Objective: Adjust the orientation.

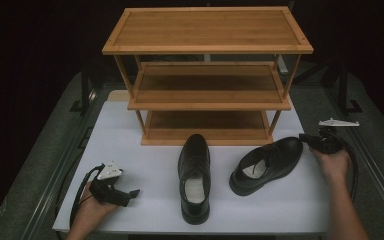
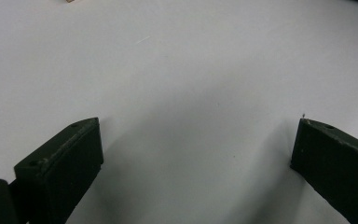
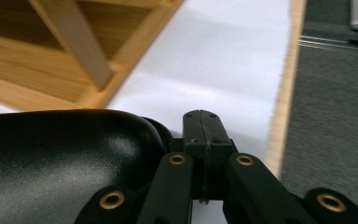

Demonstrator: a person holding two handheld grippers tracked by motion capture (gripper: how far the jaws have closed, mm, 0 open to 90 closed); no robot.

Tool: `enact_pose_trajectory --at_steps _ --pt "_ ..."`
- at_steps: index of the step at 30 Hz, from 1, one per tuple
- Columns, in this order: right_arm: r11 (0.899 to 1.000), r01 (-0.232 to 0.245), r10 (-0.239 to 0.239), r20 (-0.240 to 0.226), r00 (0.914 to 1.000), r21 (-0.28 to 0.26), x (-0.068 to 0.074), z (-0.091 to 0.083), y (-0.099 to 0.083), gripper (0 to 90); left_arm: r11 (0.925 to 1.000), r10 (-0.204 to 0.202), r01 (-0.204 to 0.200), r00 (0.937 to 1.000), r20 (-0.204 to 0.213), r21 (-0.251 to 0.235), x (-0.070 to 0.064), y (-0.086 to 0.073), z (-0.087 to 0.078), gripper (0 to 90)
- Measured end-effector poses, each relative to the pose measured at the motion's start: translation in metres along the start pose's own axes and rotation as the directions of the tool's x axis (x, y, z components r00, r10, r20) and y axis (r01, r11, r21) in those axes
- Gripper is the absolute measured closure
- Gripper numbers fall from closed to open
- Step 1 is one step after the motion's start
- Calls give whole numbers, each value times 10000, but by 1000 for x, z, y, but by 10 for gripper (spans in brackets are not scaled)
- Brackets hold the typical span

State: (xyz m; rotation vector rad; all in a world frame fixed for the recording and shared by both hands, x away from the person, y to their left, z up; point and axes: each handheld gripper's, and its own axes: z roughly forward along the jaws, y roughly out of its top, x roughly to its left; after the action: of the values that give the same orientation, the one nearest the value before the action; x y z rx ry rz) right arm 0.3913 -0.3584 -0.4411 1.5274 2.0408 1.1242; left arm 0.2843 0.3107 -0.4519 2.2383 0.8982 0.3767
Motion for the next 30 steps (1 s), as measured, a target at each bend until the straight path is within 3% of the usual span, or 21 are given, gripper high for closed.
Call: enact_pose_trajectory --at_steps 2,5,11,17,22,26,30 --pt "9991 404 -402 -228 9989 99 14 7 2 900 10000 7 -7 10000 0 -1 0 0 0 13" --pt "9980 622 -615 -508 9968 124 24 11 3 900 10000 1 -1 10000 0 -7 0 0 0 13" --pt "9970 774 -765 -800 9939 84 36 16 4 900 10000 2 -2 10000 0 -10 0 0 0 13" --pt "9925 1224 -1208 -1254 9847 51 53 20 5 900 10000 8 -8 10000 -4 -23 0 0 0 13" --pt "9896 1429 -1399 -1253 9822 152 63 22 2 900 10000 8 -8 10000 -5 -26 0 0 0 13" --pt "9922 1246 -1248 -1229 9845 -95 62 17 1 900 10000 16 -16 10000 -14 -32 0 0 0 13" --pt "9908 1284 -1324 -1125 9848 -421 65 1 -3 900 10000 11 -11 10000 2 -9 0 0 0 13"
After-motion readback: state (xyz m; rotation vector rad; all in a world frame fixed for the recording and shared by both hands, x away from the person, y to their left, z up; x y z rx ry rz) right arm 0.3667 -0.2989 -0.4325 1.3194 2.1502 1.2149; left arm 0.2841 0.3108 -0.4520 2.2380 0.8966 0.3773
